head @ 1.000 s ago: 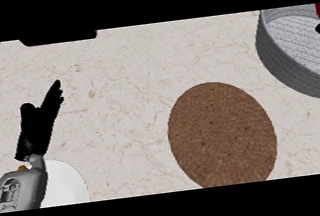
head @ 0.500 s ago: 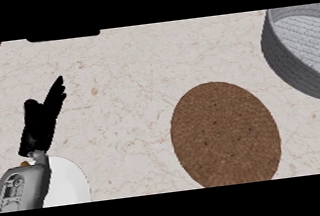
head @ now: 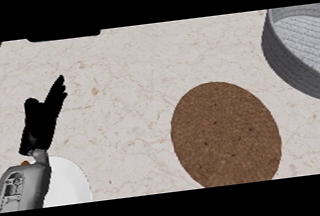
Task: Pick the tomato from the placemat and place it in the basket
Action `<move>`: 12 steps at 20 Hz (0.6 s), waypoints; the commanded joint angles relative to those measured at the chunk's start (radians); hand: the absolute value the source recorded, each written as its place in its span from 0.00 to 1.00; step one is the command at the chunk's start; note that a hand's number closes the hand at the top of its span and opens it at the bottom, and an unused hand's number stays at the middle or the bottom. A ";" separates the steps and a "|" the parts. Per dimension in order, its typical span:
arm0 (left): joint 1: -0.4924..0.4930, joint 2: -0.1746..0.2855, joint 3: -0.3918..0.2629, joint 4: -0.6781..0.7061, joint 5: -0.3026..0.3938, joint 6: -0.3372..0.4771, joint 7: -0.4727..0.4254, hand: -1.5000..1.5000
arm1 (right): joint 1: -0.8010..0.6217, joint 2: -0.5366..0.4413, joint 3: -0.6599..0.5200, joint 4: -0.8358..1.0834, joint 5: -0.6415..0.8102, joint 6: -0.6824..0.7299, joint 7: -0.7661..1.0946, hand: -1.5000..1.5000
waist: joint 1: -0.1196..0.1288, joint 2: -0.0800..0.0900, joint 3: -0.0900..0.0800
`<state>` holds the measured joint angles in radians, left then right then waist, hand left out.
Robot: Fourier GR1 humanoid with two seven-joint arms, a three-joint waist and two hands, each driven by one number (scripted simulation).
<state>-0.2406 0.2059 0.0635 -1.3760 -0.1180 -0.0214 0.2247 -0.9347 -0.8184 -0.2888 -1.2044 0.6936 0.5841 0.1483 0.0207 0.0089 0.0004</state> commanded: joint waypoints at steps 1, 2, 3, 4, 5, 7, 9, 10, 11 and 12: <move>0.007 -0.006 -0.016 -0.019 -0.004 -0.012 0.006 0.50 | 0.029 -0.068 -0.005 0.207 0.035 -0.104 -0.233 1.00 | 0.005 0.001 0.001; 0.033 -0.001 -0.012 -0.096 0.015 -0.019 0.063 0.50 | 0.018 -0.074 0.000 0.238 0.031 -0.101 -0.270 1.00 | 0.012 -0.002 0.001; 0.043 -0.011 -0.012 -0.010 -0.002 -0.010 -0.028 0.50 | -0.029 -0.104 -0.006 0.303 0.021 -0.079 -0.313 1.00 | 0.011 0.003 0.000; -0.003 0.007 0.014 -0.002 0.011 -0.015 0.000 0.50 | -0.011 -0.050 0.025 0.322 0.051 -0.142 -0.322 1.00 | 0.006 0.001 0.000; 0.007 0.014 0.011 -0.035 -0.001 -0.006 0.012 0.50 | -0.028 -0.053 0.030 0.357 0.056 -0.144 -0.341 1.00 | 0.007 -0.001 0.000; -0.008 0.009 0.009 -0.011 -0.013 0.001 0.010 0.50 | -0.072 -0.066 0.034 0.449 0.078 -0.168 -0.376 1.00 | 0.007 0.000 0.000; 0.047 -0.015 -0.007 -0.046 0.010 -0.017 -0.005 0.50 | -0.014 -0.067 0.044 0.515 0.109 -0.242 -0.465 1.00 | 0.014 0.002 0.001; -0.024 0.017 0.019 -0.015 0.010 -0.022 0.042 0.50 | -0.055 -0.067 0.058 0.560 0.130 -0.257 -0.477 1.00 | 0.013 0.003 0.001; -0.019 0.006 0.020 0.009 0.016 -0.026 0.006 0.50 | -0.045 -0.029 0.066 0.558 0.141 -0.289 -0.450 1.00 | 0.004 0.001 0.000; -0.034 -0.013 0.005 0.053 -0.017 0.003 -0.019 0.50 | -0.079 -0.073 0.058 0.613 0.136 -0.254 -0.505 1.00 | 0.004 0.002 0.000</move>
<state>-0.2506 0.2030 0.0691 -1.3757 -0.1181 -0.0310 0.2314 -0.9834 -0.8761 -0.2431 -0.7160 0.7985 0.3676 -0.2683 0.0282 0.0105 0.0008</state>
